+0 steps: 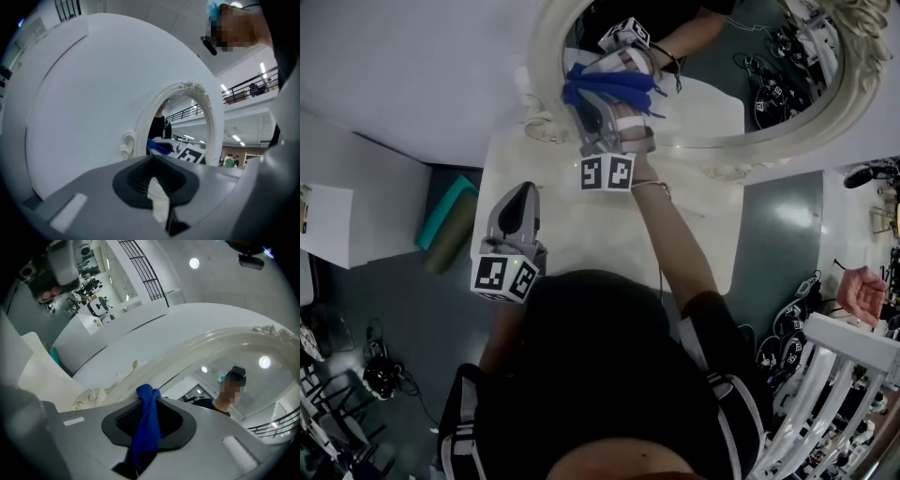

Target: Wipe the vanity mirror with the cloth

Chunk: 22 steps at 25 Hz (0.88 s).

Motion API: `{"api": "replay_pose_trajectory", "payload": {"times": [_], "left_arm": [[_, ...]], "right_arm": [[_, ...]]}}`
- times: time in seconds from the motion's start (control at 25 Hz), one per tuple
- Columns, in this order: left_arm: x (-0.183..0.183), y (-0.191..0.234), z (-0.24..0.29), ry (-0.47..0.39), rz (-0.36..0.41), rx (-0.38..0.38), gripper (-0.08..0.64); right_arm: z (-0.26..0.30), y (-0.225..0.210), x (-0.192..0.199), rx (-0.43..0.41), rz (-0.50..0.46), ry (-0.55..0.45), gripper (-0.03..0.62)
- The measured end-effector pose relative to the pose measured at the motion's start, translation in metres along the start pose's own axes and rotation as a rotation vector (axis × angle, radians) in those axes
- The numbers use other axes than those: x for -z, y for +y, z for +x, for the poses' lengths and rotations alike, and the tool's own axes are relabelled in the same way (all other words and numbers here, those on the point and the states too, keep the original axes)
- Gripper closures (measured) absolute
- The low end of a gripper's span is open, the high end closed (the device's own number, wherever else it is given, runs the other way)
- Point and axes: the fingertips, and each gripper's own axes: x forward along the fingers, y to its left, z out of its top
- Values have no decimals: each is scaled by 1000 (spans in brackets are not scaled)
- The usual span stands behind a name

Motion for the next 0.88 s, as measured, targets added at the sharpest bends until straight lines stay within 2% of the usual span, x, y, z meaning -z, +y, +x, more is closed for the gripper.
{"api": "replay_pose_trajectory", "payload": {"times": [0.12, 0.24, 0.32, 0.48, 0.52, 0.72, 0.88], "left_arm": [[4, -3, 0, 2, -6, 1, 549], [7, -5, -2, 11, -6, -5, 549], [8, -5, -4, 16, -4, -10, 549], [10, -8, -4, 27, 6, -7, 549], [10, -9, -3, 30, 7, -6, 549], [11, -19, 6, 31, 7, 18, 549], [9, -32, 17, 27, 13, 61, 549]], "right_arm": [[-7, 43, 39, -79, 46, 37, 534], [-15, 71, 71, -137, 165, 72, 534], [-22, 87, 94, -181, 279, 104, 535], [-42, 105, 142, -248, 606, 120, 543], [-46, 106, 149, -266, 654, 115, 541], [-51, 110, 151, -355, 657, 89, 538], [-58, 99, 148, -320, 718, 59, 535]]}}
